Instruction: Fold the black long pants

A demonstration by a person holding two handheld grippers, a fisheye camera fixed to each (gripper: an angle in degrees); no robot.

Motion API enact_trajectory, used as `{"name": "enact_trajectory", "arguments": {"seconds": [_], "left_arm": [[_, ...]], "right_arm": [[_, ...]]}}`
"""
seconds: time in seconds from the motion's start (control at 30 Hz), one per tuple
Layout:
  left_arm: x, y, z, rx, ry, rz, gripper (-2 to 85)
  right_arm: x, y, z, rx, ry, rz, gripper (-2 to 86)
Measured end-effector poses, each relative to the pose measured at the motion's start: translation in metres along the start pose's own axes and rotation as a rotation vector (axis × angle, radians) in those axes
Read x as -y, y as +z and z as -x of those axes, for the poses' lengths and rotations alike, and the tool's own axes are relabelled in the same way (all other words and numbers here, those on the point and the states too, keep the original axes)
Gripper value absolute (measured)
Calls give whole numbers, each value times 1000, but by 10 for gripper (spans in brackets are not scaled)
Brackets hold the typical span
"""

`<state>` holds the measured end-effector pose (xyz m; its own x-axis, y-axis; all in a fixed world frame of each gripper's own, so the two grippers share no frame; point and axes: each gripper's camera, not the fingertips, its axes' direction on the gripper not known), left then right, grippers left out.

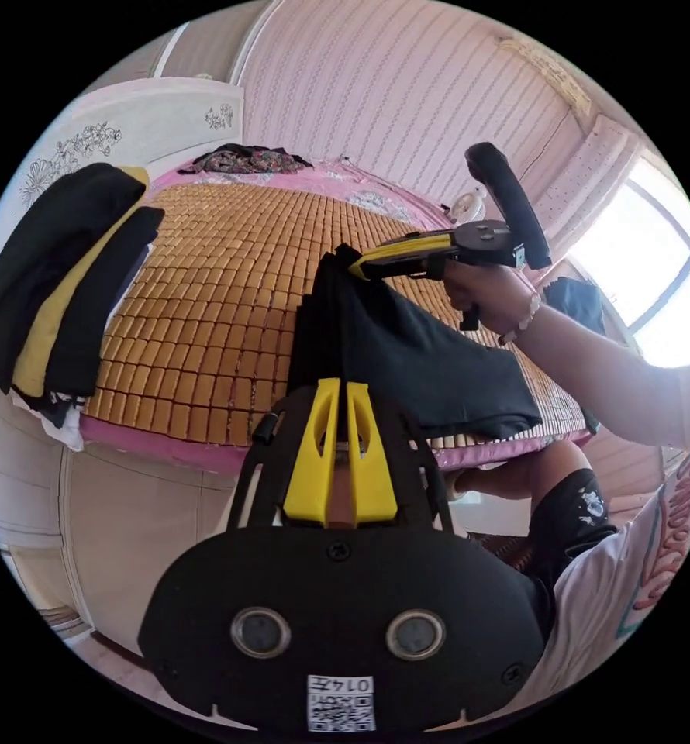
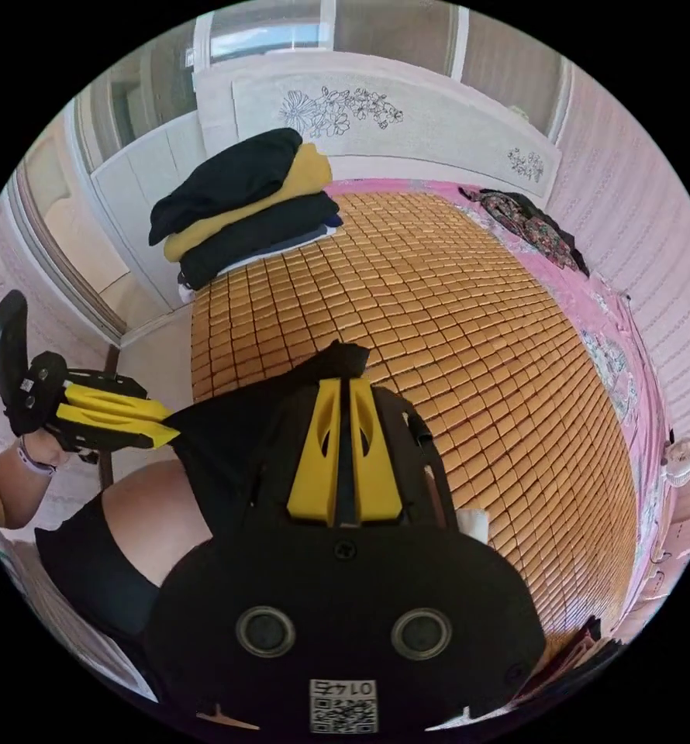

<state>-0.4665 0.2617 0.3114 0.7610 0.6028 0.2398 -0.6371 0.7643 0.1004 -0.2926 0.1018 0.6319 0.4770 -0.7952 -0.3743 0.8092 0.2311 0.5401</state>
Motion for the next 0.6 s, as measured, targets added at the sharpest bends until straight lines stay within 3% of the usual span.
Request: {"name": "enact_trajectory", "arguments": {"seconds": [0.07, 0.17, 0.27, 0.4, 0.6], "left_arm": [[4, -1, 11, 53, -49, -13, 6], [5, 26, 40, 16, -151, 104, 45], [2, 18, 42, 16, -145, 93, 54], [7, 7, -6, -37, 57, 65, 8], [24, 56, -124, -193, 303, 107, -9]], "right_arm": [[9, 5, -10, 57, 45, 2, 56], [1, 15, -26, 54, 106, 104, 79], [-44, -23, -39, -51, 112, 66, 67], [-147, -77, -56, -207, 187, 98, 20], [-263, -80, -35, 15, 356, 311, -1]]}}
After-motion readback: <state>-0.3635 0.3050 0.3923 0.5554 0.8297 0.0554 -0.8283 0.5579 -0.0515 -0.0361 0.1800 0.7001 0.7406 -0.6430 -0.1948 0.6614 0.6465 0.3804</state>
